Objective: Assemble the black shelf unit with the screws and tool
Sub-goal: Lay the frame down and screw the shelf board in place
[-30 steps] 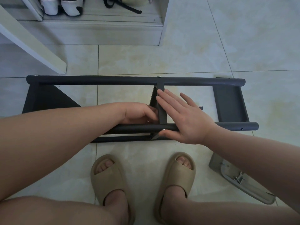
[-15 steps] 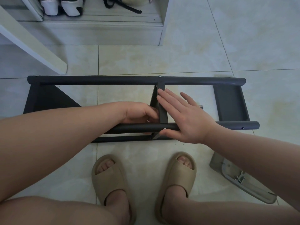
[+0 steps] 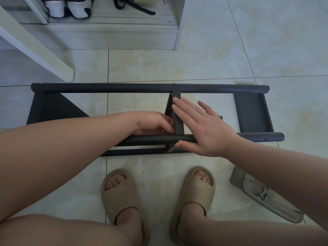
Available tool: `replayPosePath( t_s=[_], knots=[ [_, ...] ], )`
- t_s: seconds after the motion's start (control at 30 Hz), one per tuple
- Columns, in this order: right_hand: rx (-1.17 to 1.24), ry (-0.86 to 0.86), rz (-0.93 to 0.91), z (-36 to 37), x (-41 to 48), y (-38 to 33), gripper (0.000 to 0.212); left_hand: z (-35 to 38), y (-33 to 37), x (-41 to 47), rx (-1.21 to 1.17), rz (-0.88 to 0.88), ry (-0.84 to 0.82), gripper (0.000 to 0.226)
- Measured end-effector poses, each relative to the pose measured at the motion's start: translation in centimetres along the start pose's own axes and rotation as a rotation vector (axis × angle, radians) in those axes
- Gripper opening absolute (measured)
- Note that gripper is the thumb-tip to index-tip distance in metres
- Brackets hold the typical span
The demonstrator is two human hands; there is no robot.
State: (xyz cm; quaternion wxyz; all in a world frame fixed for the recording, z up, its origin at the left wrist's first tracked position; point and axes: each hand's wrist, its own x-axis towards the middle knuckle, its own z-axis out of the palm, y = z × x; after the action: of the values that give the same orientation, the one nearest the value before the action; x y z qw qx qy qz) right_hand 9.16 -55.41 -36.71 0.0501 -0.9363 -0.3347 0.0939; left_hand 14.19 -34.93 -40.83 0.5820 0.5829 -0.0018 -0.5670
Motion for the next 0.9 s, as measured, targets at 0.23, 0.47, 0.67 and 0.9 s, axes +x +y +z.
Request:
replayPosePath(
  t_s=[0.23,0.47,0.67,0.9],
  knots=[
    [0.001,0.014,-0.004,0.12,-0.05,-0.04,0.095,0.14,-0.04,-0.12,0.089,-0.028,0.023,0.015],
    [0.0,0.005,0.0,0.12,0.0,0.07,0.096,0.04,-0.23,0.25,0.026,0.022,0.016,0.023],
    [0.004,0.025,-0.003,0.14,-0.02,0.06,0.095,0.1,0.19,-0.11,0.03,-0.046,-0.068,0.017],
    [0.003,0.023,-0.004,0.1,-0.07,0.01,0.095,0.05,-0.29,0.18,0.098,0.014,0.071,0.017]
  ],
)
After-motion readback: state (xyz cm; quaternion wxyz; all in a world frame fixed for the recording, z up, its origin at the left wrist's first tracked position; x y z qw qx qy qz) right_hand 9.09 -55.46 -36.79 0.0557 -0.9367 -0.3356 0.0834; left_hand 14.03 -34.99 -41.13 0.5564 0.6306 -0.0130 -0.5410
